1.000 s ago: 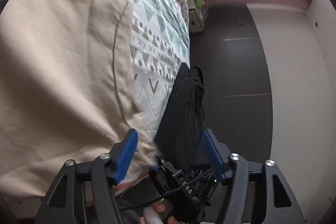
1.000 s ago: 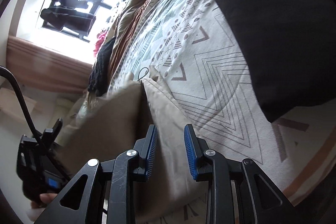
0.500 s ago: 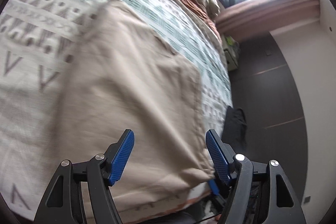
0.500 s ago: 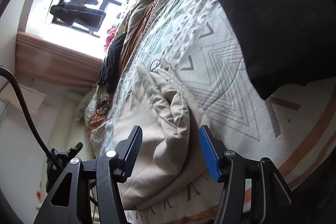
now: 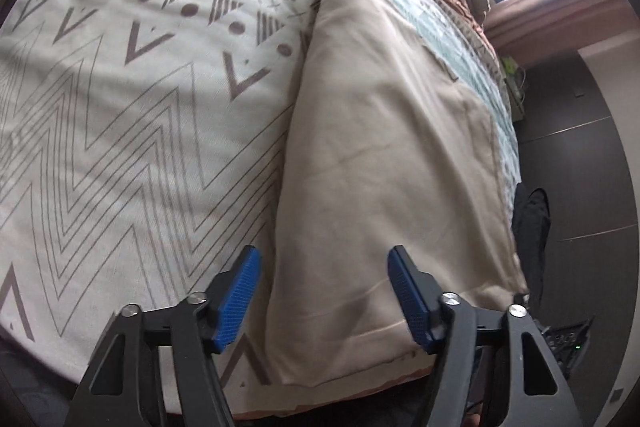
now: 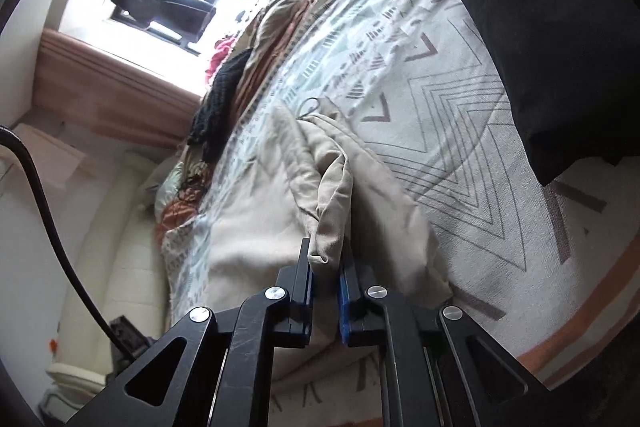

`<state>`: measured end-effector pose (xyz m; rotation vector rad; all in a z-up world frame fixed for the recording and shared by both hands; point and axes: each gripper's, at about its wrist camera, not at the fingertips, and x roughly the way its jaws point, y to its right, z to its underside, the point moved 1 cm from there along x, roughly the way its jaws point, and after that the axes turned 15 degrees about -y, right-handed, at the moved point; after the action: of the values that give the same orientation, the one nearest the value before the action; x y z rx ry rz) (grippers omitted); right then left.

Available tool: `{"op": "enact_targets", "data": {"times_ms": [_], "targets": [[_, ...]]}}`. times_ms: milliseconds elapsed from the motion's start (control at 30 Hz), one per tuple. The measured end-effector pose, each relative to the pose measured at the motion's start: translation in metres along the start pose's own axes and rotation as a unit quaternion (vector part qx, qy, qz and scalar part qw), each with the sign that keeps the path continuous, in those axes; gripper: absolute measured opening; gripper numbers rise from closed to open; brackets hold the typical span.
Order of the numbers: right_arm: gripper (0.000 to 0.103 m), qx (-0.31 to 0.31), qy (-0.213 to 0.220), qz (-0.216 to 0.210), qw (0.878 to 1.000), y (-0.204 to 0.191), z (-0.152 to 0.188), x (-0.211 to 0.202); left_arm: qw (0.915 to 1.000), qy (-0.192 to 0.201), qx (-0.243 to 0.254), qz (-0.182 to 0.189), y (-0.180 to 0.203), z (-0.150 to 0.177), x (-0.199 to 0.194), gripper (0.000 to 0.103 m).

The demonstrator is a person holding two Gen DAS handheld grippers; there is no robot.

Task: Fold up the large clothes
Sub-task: 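Lower the jacket onto the duvet and open both grippers, then grasp the folded jacket edge with the right gripper while the left gripper grasps the sleeve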

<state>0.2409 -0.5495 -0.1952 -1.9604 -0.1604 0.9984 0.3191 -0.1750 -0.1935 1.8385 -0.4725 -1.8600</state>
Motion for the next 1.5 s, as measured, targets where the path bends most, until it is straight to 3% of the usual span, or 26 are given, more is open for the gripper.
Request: {"op": "enact_targets", "data": {"times_ms": [133, 367, 467, 533, 700, 900, 1067, 1233, 1500], "targets": [[0.01, 0.004, -0.001, 0.008, 1.0, 0.0, 0.01, -0.008, 0.9998, -0.015, -0.006, 0.015, -0.013, 0.014, 0.005, 0.051], [0.014, 0.062, -0.033, 0.029, 0.997, 0.02, 0.009, -0.004, 0.9999, -0.009, 0.009, 0.01, -0.011, 0.035, -0.008, 0.051], [0.027, 0.05, -0.013, 0.043, 0.998, 0.009, 0.013, -0.025, 0.9996, 0.0, 0.014, 0.024, -0.009, 0.044, -0.02, 0.051], [0.045, 0.035, -0.006, 0.038, 0.999, 0.002, 0.014, -0.039, 0.9995, 0.01, 0.018, 0.025, -0.007, 0.049, -0.028, 0.051], [0.063, -0.002, 0.012, 0.055, 0.998, -0.01, 0.016, -0.056, 0.9993, 0.023, 0.022, 0.022, 0.0, 0.053, -0.039, 0.051], [0.064, -0.055, -0.003, 0.06, 0.997, -0.034, 0.0, -0.037, 0.9991, 0.038, 0.02, 0.007, 0.003, 0.043, -0.049, 0.051], [0.063, -0.064, -0.018, 0.064, 0.996, -0.043, -0.013, -0.013, 0.9993, 0.038, 0.009, 0.0, -0.005, 0.019, -0.053, 0.051], [0.057, -0.076, -0.048, 0.089, 0.992, -0.049, -0.035, 0.018, 0.9992, 0.039, -0.007, 0.004, -0.011, -0.011, -0.048, 0.051], [0.057, -0.076, -0.111, 0.136, 0.982, -0.047, -0.088, 0.074, 0.9992, 0.018, -0.035, 0.003, -0.022, -0.054, -0.025, 0.051]]}}
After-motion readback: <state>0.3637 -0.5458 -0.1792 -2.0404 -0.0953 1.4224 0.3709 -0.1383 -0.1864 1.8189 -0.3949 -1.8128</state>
